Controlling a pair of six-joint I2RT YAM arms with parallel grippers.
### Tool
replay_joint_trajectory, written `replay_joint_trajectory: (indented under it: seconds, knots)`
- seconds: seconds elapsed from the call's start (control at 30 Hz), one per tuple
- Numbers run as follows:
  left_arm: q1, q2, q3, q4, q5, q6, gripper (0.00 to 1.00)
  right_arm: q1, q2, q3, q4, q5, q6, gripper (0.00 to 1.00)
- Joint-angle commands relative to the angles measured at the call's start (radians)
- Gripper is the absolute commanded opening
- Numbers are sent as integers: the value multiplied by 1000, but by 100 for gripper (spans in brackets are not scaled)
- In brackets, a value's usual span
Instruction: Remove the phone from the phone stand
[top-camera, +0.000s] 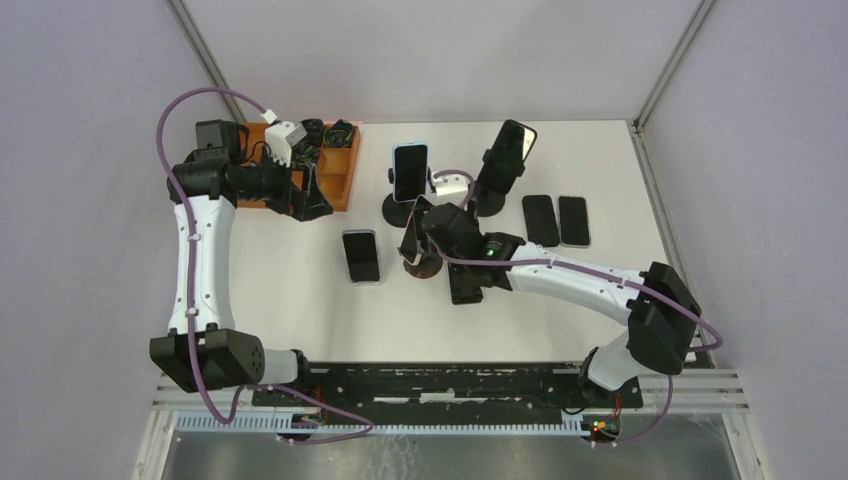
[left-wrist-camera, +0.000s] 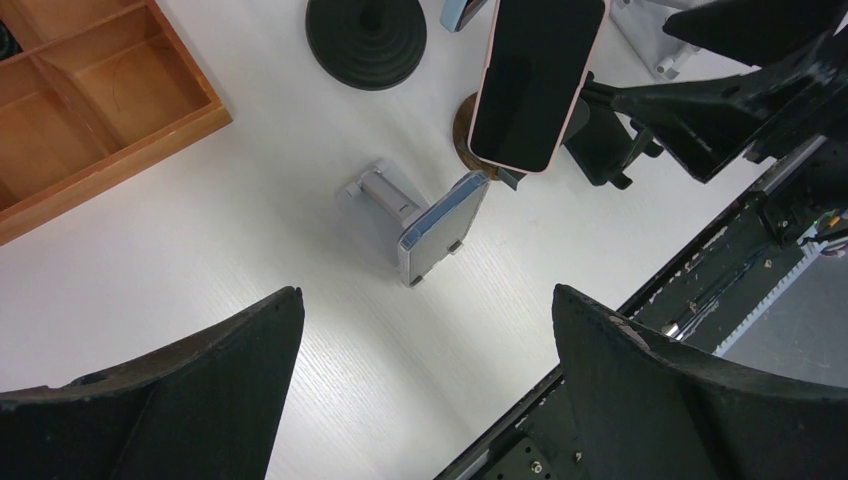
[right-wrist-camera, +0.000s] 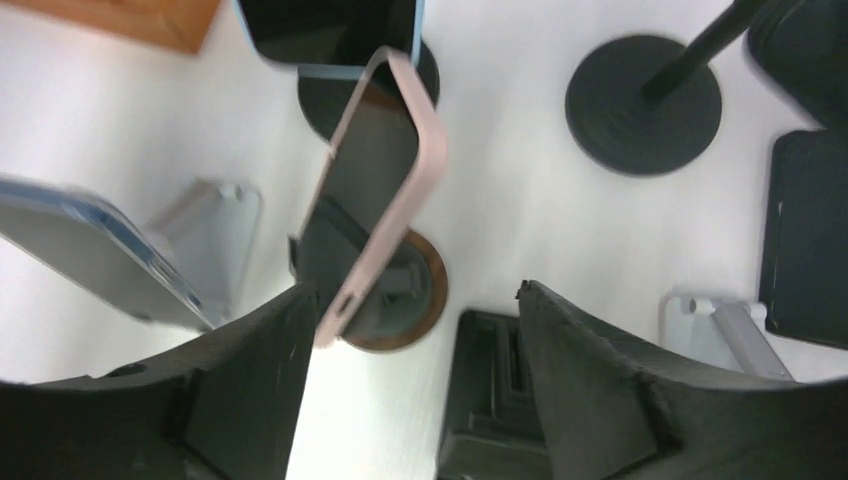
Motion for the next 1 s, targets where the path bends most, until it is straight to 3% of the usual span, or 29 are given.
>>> replay_joint_trajectory:
  seconds: [0.0,0.1,0.43,0.73,0.87,0.97]
  knots:
    - [1,-38,15,-12,25,30,100,-14,-100,-133,101,-146,11,84]
    - [1,-36,14,-13,27,29,100,-50,-142,-205,190,-277,-6,84]
    - [1,-46,30,-30,32,34,100,-211,-58,-169,323,-610,-72,80]
    - [1,-44,45,-33,30,35,100,-229,58,-87,273,-597,-26,74]
    - [1,-39,54,-38,30,36,100,-231,93,-80,297,-600,-4,64]
    - [0,-39,54,-38,29,38,100,-232,111,-68,320,-617,0,51]
